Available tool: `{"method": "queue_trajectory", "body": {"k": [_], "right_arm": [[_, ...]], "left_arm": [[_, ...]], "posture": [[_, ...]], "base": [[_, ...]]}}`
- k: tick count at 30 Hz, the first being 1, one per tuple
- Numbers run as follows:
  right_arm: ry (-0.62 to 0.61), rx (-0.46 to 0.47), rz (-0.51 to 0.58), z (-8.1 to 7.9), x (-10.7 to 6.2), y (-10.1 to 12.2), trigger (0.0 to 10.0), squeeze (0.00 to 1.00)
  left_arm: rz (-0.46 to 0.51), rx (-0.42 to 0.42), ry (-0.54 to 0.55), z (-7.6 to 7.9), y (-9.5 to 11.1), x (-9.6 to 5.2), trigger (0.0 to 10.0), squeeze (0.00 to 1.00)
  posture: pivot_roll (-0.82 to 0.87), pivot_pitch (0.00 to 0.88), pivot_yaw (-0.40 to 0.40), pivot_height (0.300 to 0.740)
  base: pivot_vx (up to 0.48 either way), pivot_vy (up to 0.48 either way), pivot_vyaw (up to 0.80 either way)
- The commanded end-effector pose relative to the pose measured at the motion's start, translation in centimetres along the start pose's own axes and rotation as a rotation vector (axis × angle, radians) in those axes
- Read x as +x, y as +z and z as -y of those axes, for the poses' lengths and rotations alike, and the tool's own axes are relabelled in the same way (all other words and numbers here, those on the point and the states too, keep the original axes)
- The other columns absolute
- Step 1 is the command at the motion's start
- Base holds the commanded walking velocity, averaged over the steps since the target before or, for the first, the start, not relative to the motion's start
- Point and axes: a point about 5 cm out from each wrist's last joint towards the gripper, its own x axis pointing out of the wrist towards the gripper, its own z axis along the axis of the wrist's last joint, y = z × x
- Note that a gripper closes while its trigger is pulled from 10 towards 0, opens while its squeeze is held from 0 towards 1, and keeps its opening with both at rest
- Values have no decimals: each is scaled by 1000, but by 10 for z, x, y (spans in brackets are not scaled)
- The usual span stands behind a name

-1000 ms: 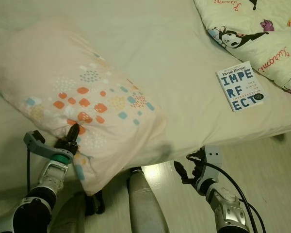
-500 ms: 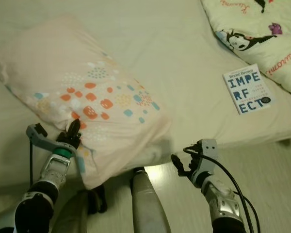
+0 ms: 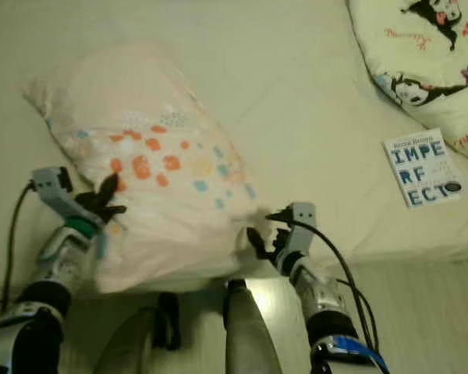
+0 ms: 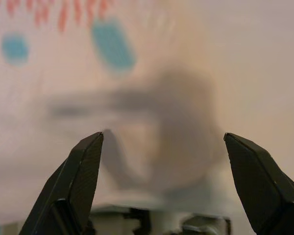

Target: Clean up the room

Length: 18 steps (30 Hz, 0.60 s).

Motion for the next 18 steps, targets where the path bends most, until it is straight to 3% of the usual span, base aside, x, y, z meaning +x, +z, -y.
{"method": "queue_trajectory", "body": {"k": [1,5,7,8,10,12,13,15,16,17,18], "right_arm": [[-8,7,-48,-2,-1,-15,10000,0],[-1,8,-46,-5,2,-14,10000,0],[4,11,-45,-9,6,-13,10000,0],[4,11,-45,-9,6,-13,10000,0],[8,12,-43,-12,9,-13,10000,0],[10,11,-43,-13,9,-13,10000,0],[14,12,-44,-15,10,-14,10000,0],[14,12,-44,-15,10,-14,10000,0],[17,12,-43,-16,11,-14,10000,0],[22,13,-43,-18,12,-14,10000,0],[25,13,-43,-19,13,-15,10000,0]], "left_arm": [[46,88,25,-11,11,-5,0,0],[49,175,29,-16,17,-8,0,0],[30,359,40,-23,22,-13,0,0],[30,359,40,-23,22,-13,0,0],[-7,465,106,-31,15,-23,0,0],[-29,459,126,-33,8,-27,0,0],[-66,438,154,-34,-3,-33,1373,0],[-66,438,154,-34,-3,-33,1373,0],[-90,424,172,-34,-11,-37,8039,0],[-130,379,196,-34,-23,-42,10000,0],[-161,353,210,-31,-34,-48,10000,0]], "posture": [[-155,166,70,740],[-143,151,70,740],[-129,126,73,740],[-129,126,73,740],[-117,111,77,740],[-117,111,77,740],[-115,104,75,740],[-115,104,75,740],[-115,104,75,740],[-114,93,75,740],[-114,93,75,740]], "base": [[0,0,0],[0,0,0],[0,0,0],[0,0,0],[0,0,0],[0,0,0],[0,0,0],[0,0,0],[0,0,0],[0,0,0],[0,0,0]]}}
